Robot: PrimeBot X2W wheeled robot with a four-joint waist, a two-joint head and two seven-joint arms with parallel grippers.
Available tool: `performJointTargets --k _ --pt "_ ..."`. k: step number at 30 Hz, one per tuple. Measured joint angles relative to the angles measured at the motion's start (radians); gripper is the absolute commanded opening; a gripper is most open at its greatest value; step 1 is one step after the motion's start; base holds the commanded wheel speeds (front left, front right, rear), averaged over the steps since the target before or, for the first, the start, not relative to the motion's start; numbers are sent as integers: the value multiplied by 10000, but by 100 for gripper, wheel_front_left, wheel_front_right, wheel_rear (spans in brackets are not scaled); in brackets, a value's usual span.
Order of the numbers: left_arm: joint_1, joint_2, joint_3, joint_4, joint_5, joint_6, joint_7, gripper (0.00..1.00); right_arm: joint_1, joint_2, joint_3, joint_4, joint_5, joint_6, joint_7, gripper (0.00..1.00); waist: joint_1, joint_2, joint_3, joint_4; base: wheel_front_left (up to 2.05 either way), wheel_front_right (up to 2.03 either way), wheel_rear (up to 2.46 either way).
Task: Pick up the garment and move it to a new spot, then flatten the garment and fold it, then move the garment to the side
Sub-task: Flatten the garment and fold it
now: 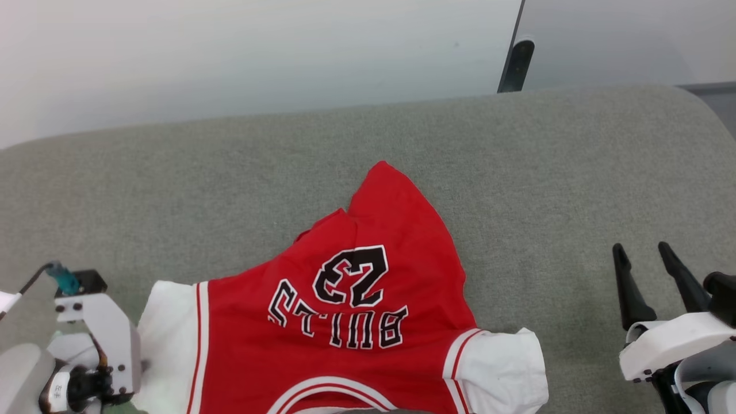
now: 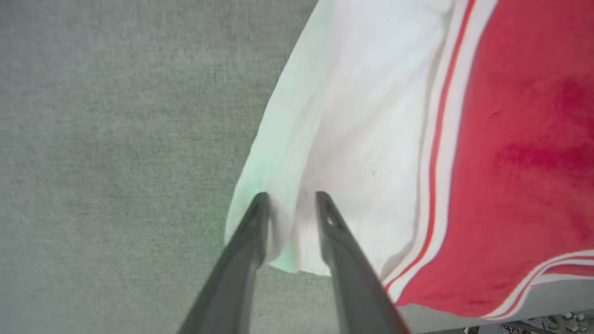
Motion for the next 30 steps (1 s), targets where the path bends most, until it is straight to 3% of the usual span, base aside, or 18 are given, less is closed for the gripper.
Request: performJointTargets --k 7,12,15,20,26,30 --pt "-60 -207 267 -696 6 -276 -997 100 319 -167 849 -176 474 0 1016 100 0 0 -367 167 0 0 0" --pt "-220 -598 405 -1202 353 -537 -2378 100 430 -428 1453 -316 1055 0 2345 100 0 0 -540 405 0 0 0" --pt "-285 -986 347 -1365 571 -855 -3244 100 556 -541 1678 -426 1350 0 3321 100 0 0 -599 607 0 0 0" --pt "-528 -1463 136 -1338 1187 -1768 -4915 100 616 -495 1720 -602 1785 0 4915 100 0 0 -632 1022 0 0 0" --pt "-758 -1967 67 -882 1831 -2408 -7001 100 911 -345 1632 -882 1956 0 6798 100 0 0 -569 1586 0 0 0" --pt "-884 -2088 36 -612 2416 -2600 -8441 100 1156 -265 1452 -1193 1906 0 7747 100 1 0 -474 1957 0 0 0"
